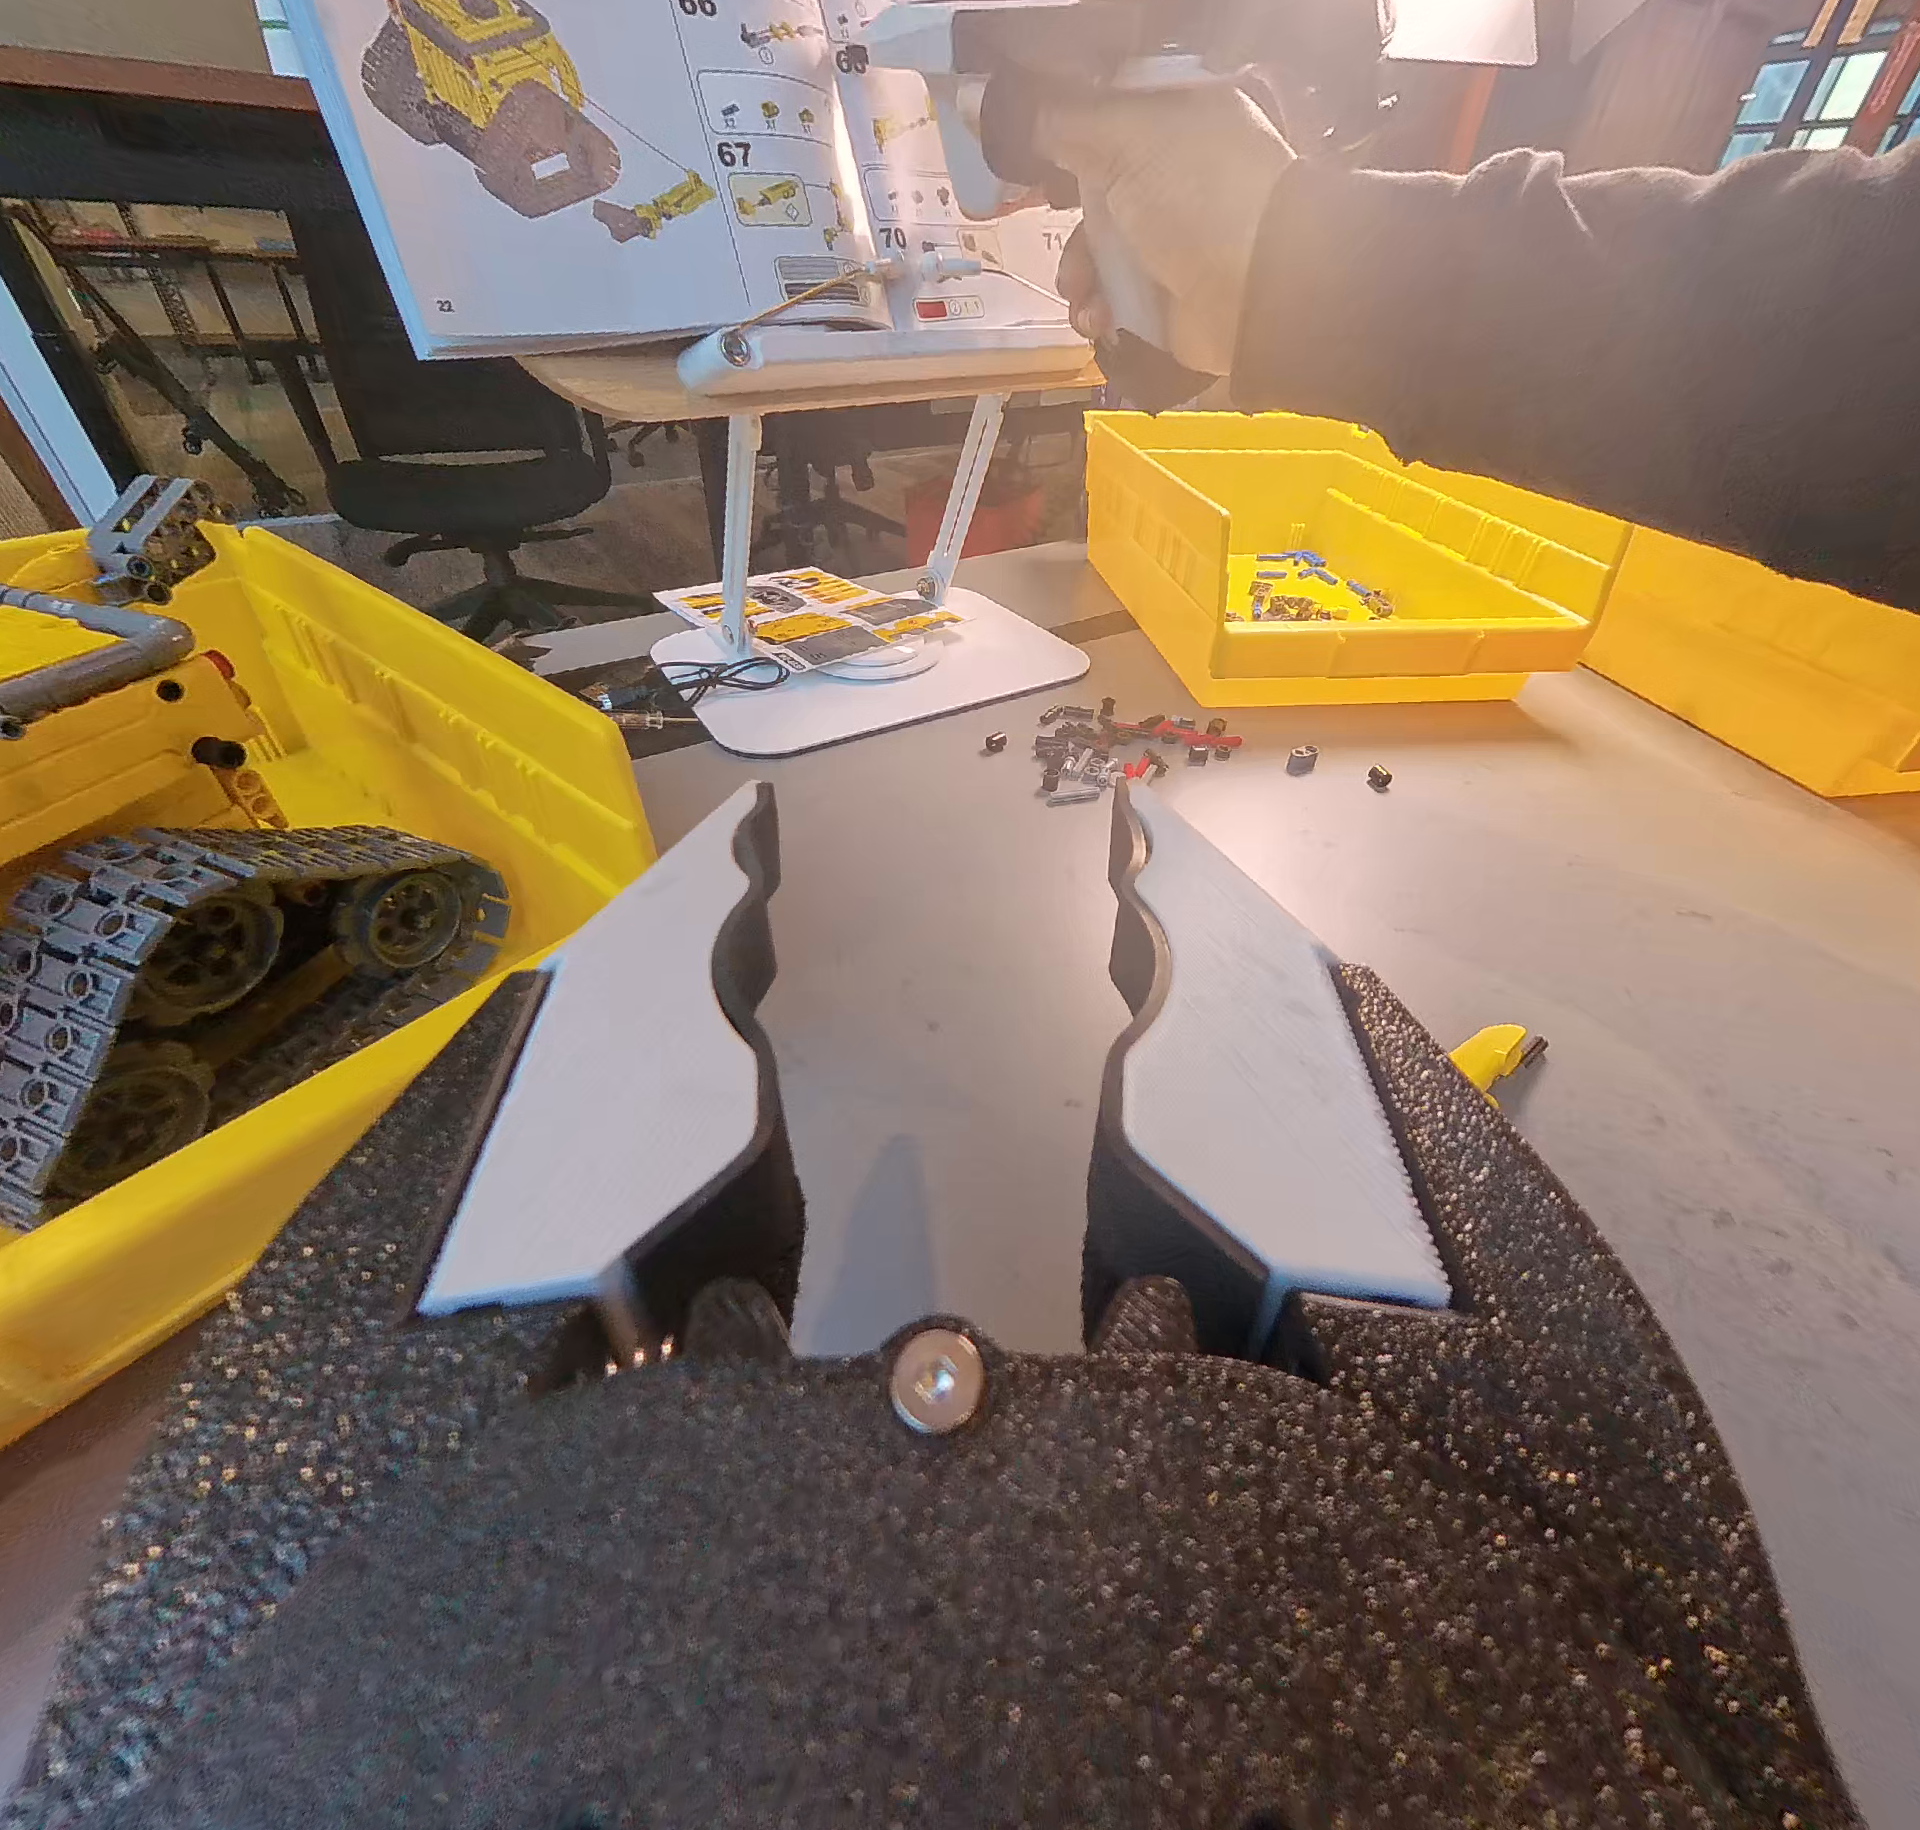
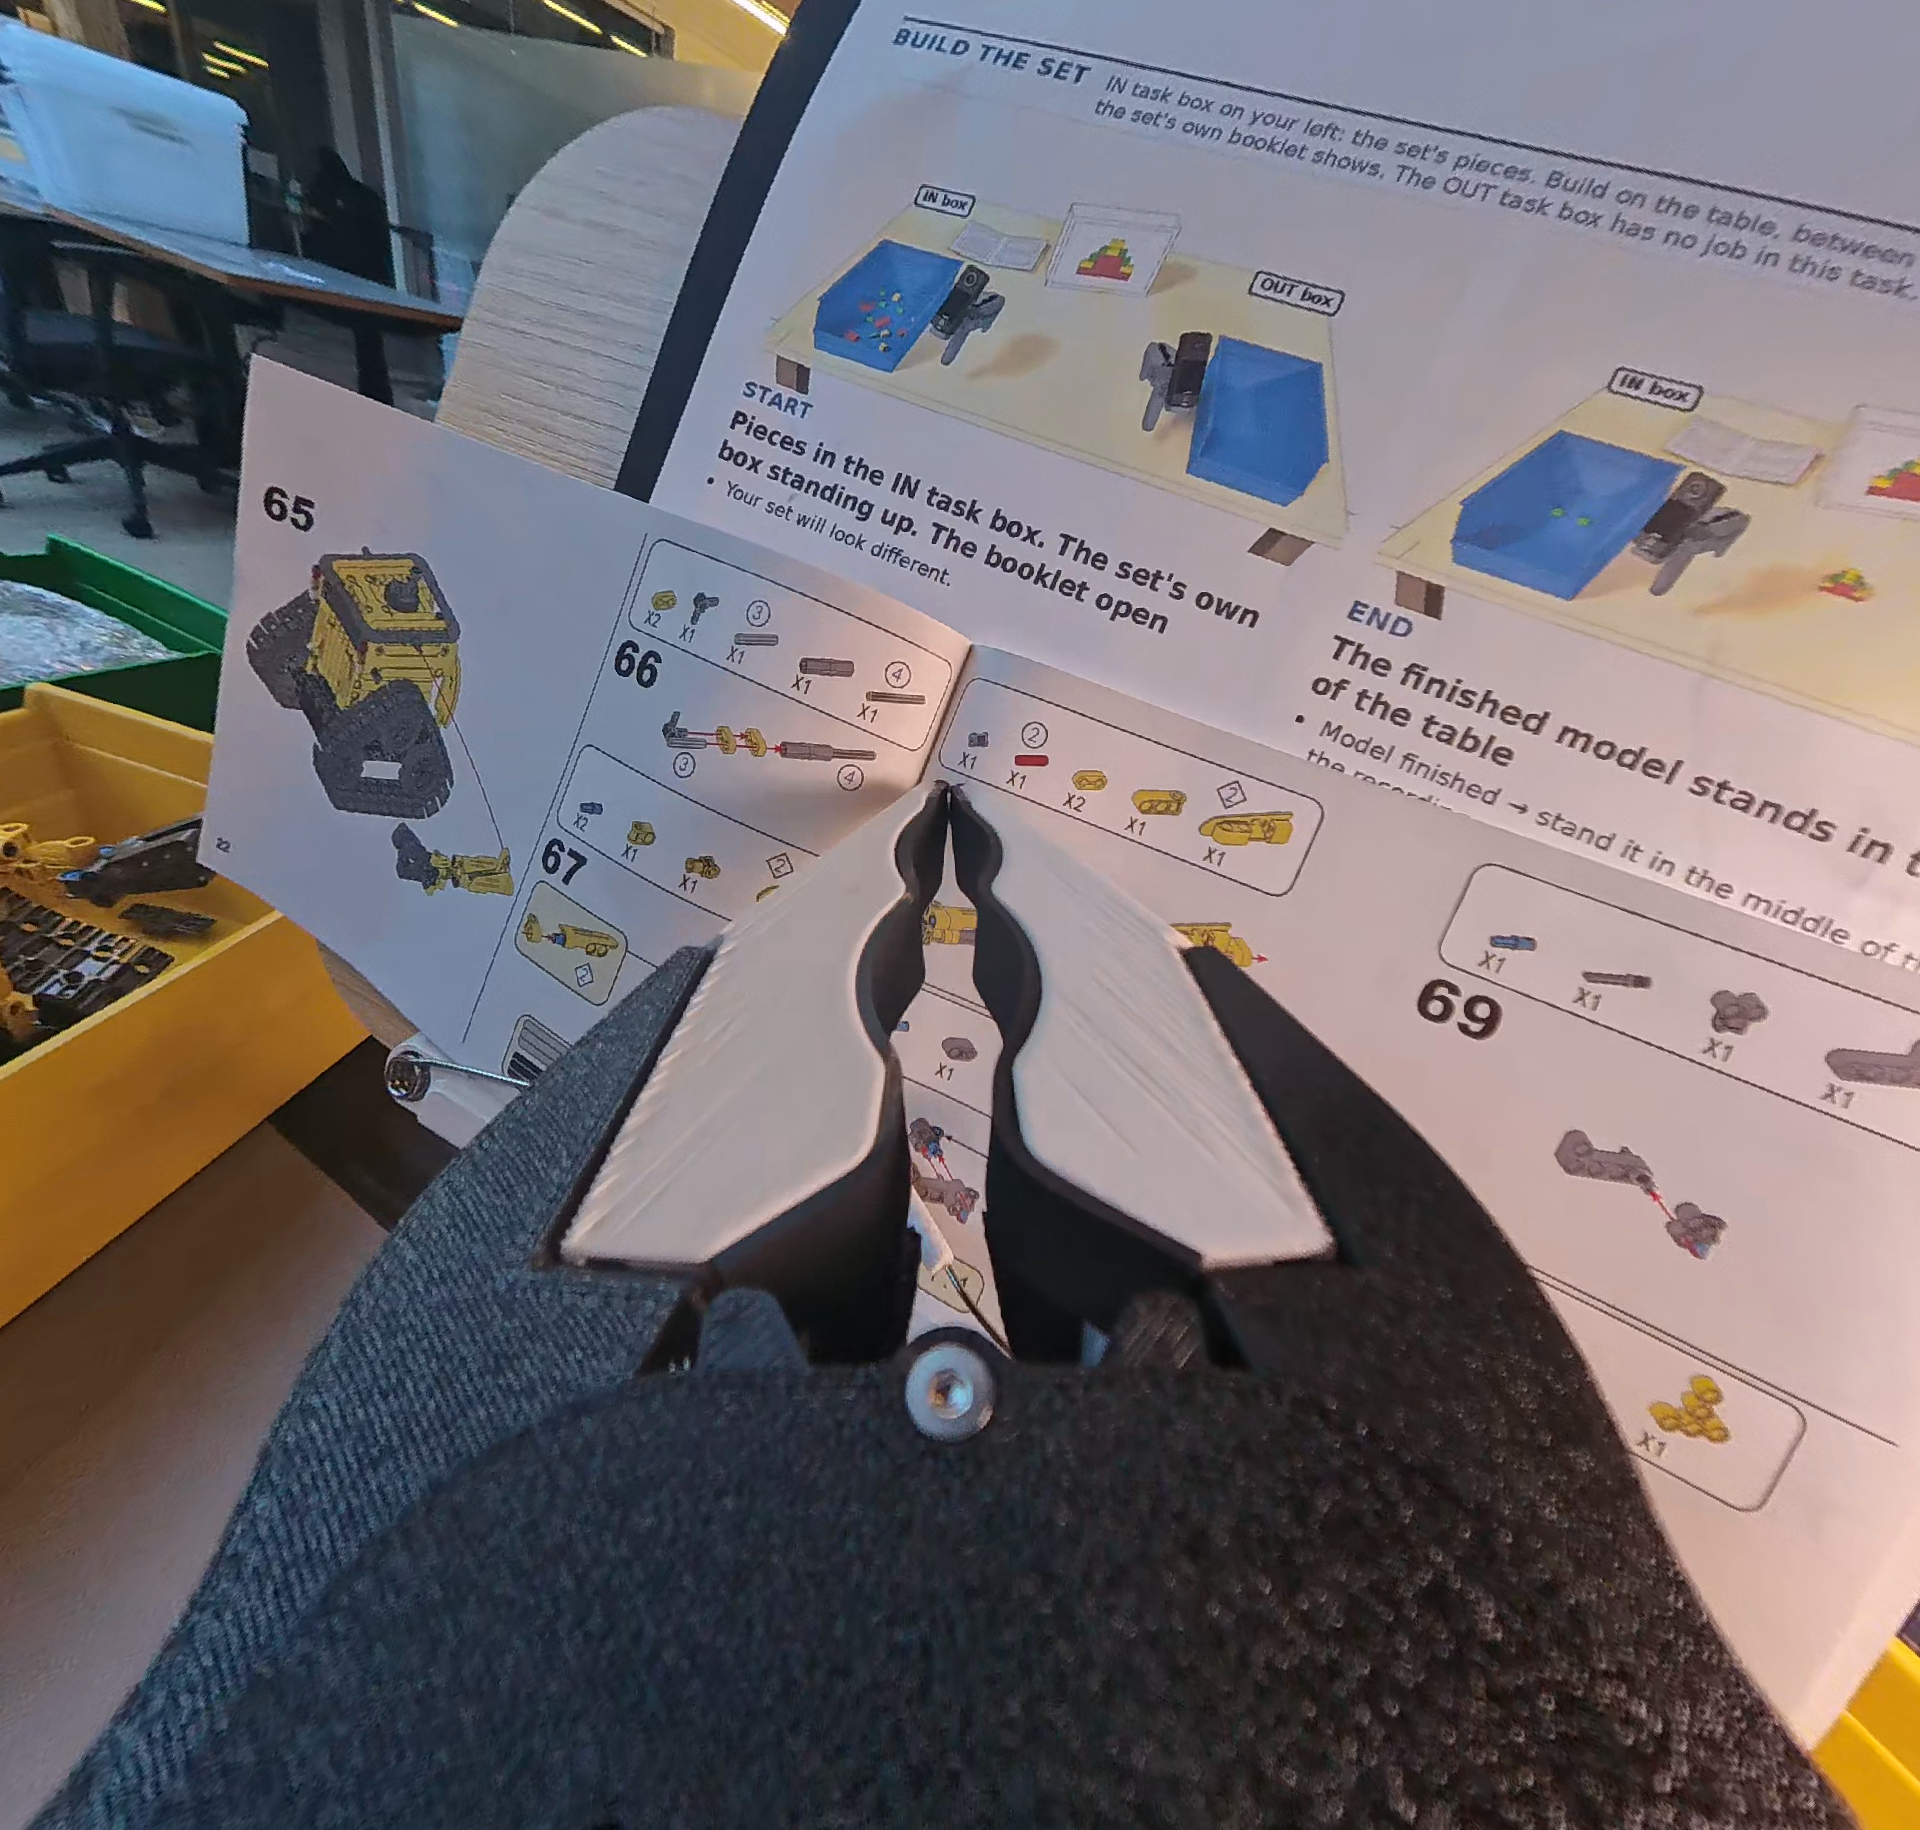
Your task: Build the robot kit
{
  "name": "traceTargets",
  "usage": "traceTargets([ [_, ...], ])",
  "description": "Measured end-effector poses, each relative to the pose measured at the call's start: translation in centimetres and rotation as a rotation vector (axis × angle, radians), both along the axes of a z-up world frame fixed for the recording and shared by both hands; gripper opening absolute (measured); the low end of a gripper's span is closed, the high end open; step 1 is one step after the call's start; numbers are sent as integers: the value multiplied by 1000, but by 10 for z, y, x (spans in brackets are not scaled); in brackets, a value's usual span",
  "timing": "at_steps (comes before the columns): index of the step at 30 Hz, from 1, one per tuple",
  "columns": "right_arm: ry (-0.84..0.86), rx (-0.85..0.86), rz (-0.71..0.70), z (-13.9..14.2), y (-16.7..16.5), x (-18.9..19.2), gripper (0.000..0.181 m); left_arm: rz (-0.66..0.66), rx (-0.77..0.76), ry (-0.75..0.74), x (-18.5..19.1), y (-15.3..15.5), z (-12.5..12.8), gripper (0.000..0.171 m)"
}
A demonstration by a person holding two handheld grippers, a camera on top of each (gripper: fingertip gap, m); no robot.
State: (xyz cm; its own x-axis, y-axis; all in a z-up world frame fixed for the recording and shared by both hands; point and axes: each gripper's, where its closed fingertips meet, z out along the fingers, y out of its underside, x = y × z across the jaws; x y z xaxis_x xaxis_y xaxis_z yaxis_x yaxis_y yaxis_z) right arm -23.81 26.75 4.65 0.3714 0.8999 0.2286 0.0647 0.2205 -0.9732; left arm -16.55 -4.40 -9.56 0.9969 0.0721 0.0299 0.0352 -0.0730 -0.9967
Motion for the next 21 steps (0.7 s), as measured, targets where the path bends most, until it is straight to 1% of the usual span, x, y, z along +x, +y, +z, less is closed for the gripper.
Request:
traceTargets([
  [9, 1, -2, 0, 0, 0, 2, 2, 3, -2, -1, -1, 0, -1, 64],
  [17, 19, -28, -25, 0, 10, 13, 4, -2, -7, 1, 0, 1, -2, 64],
  [21, 22, -44, -26, -3, 9, 19, 5, -4, -7, 0, 1, 1, -1, 64],
])
